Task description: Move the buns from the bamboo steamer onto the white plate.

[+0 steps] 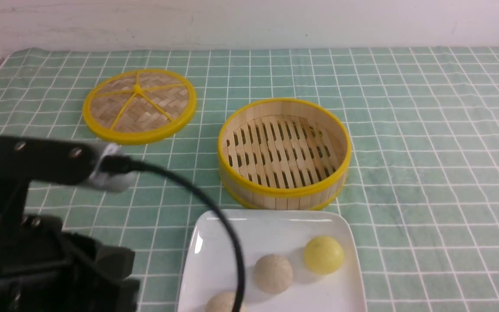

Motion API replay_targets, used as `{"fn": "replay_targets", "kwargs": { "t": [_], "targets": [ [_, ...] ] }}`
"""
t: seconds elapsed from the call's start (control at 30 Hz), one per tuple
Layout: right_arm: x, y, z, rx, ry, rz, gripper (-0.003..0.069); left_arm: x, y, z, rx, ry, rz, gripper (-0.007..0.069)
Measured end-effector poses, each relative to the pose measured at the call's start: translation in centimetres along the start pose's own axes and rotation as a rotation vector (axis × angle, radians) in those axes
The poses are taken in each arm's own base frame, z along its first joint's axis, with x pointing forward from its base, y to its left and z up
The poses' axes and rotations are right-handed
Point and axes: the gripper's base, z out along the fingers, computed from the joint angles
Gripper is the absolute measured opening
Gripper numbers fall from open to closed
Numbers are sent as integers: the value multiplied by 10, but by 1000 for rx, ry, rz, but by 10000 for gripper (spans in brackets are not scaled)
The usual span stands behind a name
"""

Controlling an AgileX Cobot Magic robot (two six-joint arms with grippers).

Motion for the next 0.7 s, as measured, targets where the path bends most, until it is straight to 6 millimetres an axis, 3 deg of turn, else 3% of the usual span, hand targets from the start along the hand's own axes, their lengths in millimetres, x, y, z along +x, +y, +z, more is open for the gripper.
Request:
{"fn": "replay_targets", "kwargs": {
  "t": [0.1,0.33,0.7],
  "targets": [
    [0,0,0,0,0,-1,54,21,7,4,90,-136,-25,1],
    [0,0,0,1,0,-1,55,24,2,6,314,-450,-58,7],
    [0,0,0,1,0,-1,69,26,2,8,314,-464,-31,13]
  ]
}}
